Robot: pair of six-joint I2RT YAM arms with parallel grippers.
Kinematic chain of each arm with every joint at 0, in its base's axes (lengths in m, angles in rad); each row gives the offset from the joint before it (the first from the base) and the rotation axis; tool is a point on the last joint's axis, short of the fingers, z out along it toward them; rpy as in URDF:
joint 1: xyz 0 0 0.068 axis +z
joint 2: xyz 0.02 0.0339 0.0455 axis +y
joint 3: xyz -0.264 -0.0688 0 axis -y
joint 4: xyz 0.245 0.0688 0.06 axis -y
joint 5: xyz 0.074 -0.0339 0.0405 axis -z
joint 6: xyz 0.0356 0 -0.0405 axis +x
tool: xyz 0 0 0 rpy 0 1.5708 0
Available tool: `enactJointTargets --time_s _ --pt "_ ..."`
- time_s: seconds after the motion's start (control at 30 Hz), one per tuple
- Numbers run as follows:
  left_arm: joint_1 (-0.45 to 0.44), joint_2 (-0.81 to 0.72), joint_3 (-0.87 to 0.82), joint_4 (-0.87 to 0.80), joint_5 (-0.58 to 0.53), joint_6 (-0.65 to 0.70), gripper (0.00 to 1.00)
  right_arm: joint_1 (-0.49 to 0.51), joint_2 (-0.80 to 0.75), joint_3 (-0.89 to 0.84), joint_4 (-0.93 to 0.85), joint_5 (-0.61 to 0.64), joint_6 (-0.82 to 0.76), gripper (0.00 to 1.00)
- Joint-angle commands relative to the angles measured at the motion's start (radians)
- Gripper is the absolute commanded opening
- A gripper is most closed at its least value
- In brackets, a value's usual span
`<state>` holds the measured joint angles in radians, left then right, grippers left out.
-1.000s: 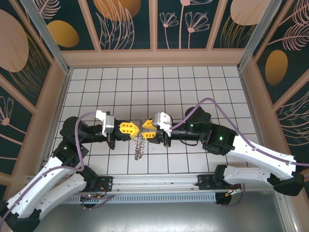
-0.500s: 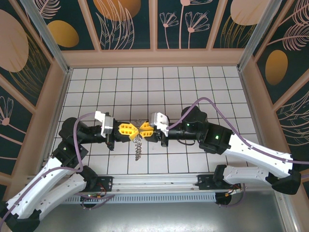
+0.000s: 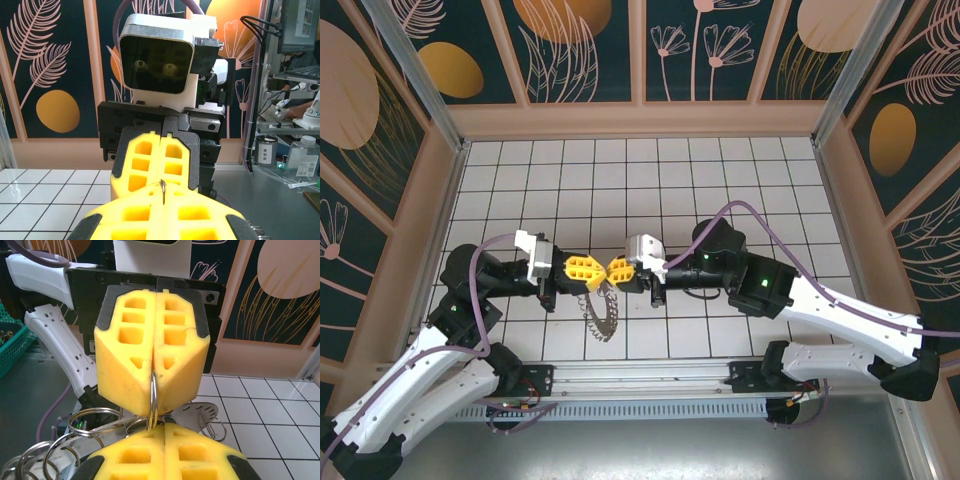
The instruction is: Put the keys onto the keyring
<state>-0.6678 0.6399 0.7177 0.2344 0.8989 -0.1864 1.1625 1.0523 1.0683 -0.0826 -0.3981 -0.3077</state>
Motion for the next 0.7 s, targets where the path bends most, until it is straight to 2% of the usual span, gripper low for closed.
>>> enactJointTargets --time_s 0.0,0.27,0.37,0.53,0.67 --pt "0.002 -0.009 -0.011 0.068 0.017 -0.022 0.0 0.006 0.008 0.004 0.066 -0.051 0.01 0.0" --pt "0.0 -0.005 -0.02 0.092 0.029 -0.039 0.0 0.006 -0.005 -0.014 0.096 -0.065 0.014 0.01" --pt "0.001 -0.007 -0.017 0.088 0.029 -0.037 0.0 0.007 -0.021 -0.021 0.097 -0.043 0.015 0.09" --pt "0.001 -0.011 0.0 0.066 0.037 -0.026 0.0 0.007 -0.058 -0.045 0.079 -0.027 0.03 0.27" --pt "0.002 -0.008 0.008 0.065 0.044 -0.025 0.0 0.006 -0.087 -0.069 0.072 -0.031 0.045 0.34"
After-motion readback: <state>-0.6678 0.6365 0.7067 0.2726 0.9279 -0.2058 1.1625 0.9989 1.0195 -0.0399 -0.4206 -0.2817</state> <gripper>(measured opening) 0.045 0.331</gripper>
